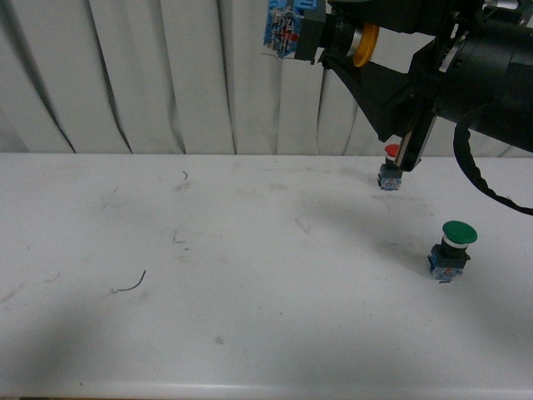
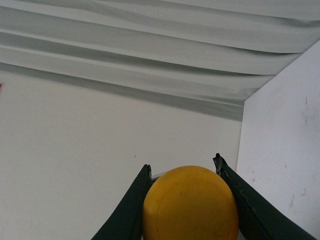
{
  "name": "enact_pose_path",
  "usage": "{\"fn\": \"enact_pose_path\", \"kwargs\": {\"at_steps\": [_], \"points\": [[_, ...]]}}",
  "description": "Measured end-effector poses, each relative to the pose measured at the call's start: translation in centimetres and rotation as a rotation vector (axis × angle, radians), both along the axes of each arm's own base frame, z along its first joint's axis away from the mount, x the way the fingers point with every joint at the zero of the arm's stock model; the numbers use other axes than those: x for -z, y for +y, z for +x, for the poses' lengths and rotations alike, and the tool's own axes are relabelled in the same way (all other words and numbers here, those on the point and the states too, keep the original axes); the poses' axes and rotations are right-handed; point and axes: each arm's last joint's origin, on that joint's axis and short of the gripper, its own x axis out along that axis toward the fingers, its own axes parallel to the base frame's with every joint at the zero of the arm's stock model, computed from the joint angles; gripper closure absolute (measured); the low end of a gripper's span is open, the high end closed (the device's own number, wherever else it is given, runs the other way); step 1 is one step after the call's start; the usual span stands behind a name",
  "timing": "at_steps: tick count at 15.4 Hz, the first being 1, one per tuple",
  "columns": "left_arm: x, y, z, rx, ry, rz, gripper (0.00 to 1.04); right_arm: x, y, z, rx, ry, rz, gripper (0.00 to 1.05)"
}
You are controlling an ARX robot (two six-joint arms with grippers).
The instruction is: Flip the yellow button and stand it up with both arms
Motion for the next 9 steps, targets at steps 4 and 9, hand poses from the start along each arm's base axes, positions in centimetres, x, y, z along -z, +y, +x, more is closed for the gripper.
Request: {"fn": "enact_pose_path", "kwargs": {"at_steps": [4,9], "points": [[-0.4,0.0,-0.6,0.000,-0.027,0.000,1.03,0.2,0.0,0.0,0.001,0.007,-0.002,0.69],[-0.6,0.0,-1.7,0.000,-0.028,0.000,1.03,0.2,0.0,0.1,0.002,0.004,-0.004,0.69]]}}
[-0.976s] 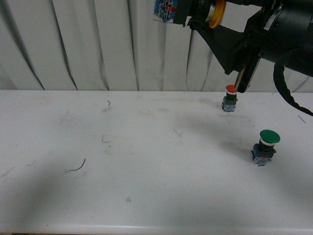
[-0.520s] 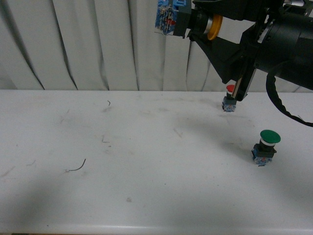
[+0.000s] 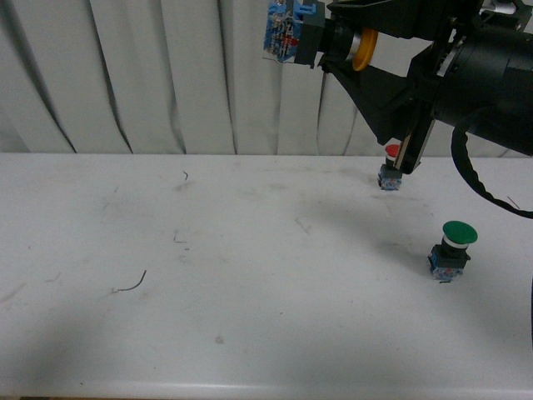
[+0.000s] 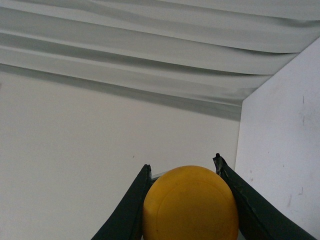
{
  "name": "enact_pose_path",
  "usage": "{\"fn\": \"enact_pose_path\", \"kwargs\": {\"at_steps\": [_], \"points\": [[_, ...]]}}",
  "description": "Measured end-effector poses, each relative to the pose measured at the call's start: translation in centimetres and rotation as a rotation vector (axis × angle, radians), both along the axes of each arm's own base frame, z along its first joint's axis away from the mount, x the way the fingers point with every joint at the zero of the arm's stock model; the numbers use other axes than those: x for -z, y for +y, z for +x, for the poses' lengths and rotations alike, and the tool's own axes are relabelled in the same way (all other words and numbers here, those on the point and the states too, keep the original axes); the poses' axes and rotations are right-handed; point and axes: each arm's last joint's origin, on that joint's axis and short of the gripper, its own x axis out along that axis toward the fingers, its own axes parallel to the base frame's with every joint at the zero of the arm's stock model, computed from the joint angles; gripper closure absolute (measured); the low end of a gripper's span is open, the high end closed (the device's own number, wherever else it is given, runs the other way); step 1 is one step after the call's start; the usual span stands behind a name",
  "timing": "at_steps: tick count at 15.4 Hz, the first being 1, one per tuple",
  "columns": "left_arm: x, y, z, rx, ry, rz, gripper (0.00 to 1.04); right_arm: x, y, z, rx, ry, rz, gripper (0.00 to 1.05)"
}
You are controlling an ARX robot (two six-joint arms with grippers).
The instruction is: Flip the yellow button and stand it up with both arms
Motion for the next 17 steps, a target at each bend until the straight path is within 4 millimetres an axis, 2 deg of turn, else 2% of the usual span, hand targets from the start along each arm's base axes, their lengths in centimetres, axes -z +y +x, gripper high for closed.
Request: {"fn": "enact_pose_path", "kwargs": {"at_steps": [9,10,11,14,17], "points": [[0.1,0.0,-1.2,0.000,0.006,0.000,1.03,0.0,0.0,0.0,0.000,-0.006,-0.005,0.69],[0.7,0.0,-1.9,0.004,0.057,0.000,1.03,0.0,0.1,0.0,0.000,-0.009,-0.007,0.69],[0.3,0.0,-2.2,0.000,0.000,0.000,1.03,0.0,0.1,0.0,0.001,-0.011,-0.007,0.69],[0.4,0.0,-2.2,0.000,0.011,0.000,1.03,-0.1,0.3,0.0,0.001,-0.012,-0.008,0.69],[0.4,0.0,-2.2,0.000,0.014,0.000,0.73,-0.1,0.3,0.0,0.013,-0.028,-0.019,0.69]]}}
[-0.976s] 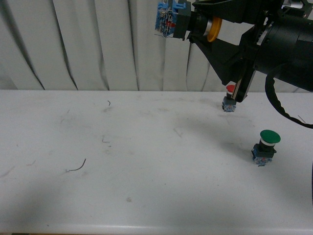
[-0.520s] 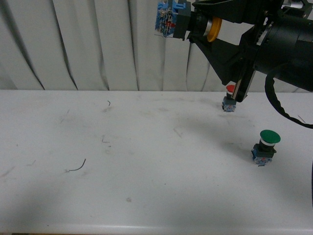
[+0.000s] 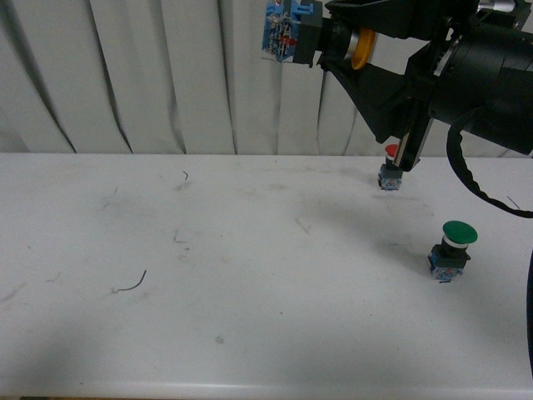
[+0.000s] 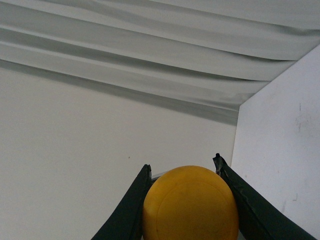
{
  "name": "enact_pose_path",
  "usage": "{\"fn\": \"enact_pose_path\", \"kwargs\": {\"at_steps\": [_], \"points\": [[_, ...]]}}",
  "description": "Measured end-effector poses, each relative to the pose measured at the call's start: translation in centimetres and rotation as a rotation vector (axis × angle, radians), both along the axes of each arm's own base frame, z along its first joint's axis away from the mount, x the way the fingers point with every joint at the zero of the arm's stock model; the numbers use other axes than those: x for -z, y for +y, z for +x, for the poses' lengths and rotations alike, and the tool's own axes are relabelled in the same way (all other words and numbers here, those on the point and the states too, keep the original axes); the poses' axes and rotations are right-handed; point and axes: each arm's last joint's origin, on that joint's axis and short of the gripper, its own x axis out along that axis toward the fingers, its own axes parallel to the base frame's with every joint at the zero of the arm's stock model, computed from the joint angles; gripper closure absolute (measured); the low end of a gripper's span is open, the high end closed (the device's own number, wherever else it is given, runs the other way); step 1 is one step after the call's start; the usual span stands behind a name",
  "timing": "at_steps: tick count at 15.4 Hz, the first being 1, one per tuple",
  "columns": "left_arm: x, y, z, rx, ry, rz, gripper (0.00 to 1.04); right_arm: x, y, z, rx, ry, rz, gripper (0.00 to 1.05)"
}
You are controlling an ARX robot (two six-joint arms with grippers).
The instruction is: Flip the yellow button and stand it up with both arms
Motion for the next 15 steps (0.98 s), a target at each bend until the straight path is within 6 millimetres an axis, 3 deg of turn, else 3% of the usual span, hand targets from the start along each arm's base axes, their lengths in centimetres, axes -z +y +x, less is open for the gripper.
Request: {"fn": "enact_pose_path", "kwargs": {"at_steps": [4,6,8,12,14,15], "points": [[0.0,0.0,0.0,0.000,0.000,0.000,0.24,-0.6,-1.1,0.2,0.084,-0.131,-0.098,0.69],[0.0,0.0,0.0,0.000,0.000,0.001,0.05,-2.7,-3.2,0.1,0.229,-0.315,-0.215,0.69],[0.0,0.0,0.0,0.000,0.000,0.001,0.07,-3.9,-5.3,1.0,0.413,-0.352,-0.450,0.69],[0.0,0.0,0.0,0.000,0.000,0.001,0.07,0.6,-12.1,4.3,0.618,-0.136,-1.078,0.69],[0.0,0.0,0.0,0.000,0.000,0.001,0.07,0.7,-14.0,5.9,0.686,-0.134,-1.313,0.69],[0.0,0.0,0.0,0.000,0.000,0.001,0.07,0.6,-14.0,6.5,0.681,-0.141,-1.338,0.69]]}}
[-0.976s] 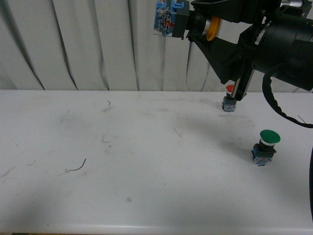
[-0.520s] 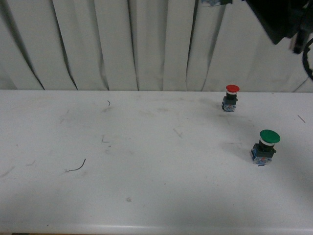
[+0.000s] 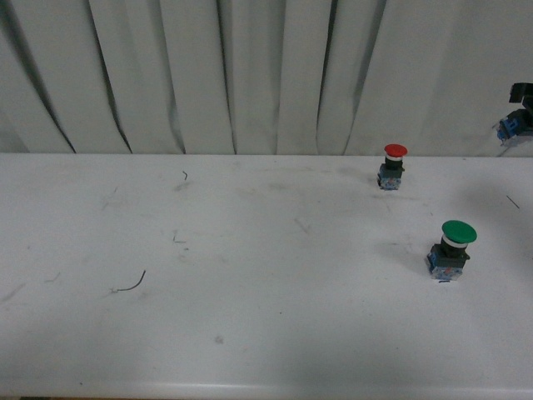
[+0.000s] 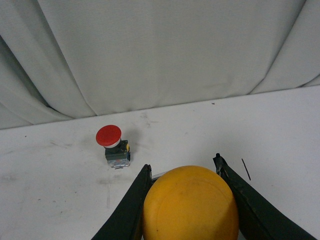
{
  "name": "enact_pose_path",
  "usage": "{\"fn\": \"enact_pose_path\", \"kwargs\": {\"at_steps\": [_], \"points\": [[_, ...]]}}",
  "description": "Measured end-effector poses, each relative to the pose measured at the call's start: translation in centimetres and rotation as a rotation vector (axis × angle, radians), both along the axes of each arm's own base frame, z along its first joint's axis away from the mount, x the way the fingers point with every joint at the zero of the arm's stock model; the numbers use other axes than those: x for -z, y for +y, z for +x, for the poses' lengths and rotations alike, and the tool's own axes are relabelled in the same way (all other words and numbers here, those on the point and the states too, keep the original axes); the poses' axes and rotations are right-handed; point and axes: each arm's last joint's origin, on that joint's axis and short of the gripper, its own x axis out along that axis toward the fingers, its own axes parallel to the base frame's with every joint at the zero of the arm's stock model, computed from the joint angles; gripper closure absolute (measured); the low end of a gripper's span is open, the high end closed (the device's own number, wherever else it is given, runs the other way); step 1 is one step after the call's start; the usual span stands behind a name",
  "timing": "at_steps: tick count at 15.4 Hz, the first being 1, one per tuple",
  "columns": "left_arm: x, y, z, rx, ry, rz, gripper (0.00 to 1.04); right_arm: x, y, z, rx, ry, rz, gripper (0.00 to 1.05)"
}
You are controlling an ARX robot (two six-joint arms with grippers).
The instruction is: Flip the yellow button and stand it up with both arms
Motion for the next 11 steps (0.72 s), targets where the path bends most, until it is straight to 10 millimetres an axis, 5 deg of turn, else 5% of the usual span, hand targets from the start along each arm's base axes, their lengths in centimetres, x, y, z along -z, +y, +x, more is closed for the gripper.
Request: {"fn": "enact_pose_path", "kwargs": {"at_steps": [6,7,11], "points": [[0.0,0.0,0.0,0.000,0.000,0.000,0.07,2.5,2.4,3.9,0.015,0.168,-0.039,0.69],[0.0,0.0,0.0,0.000,0.000,0.000,0.07,2.6,4.8,5.6,-0.020,0.213,-0.018,0.69],[0.0,0.0,0.0,0.000,0.000,0.000,0.07,4.7,6.5,6.5,-0.036,0.306,-0.029,0.69]]}}
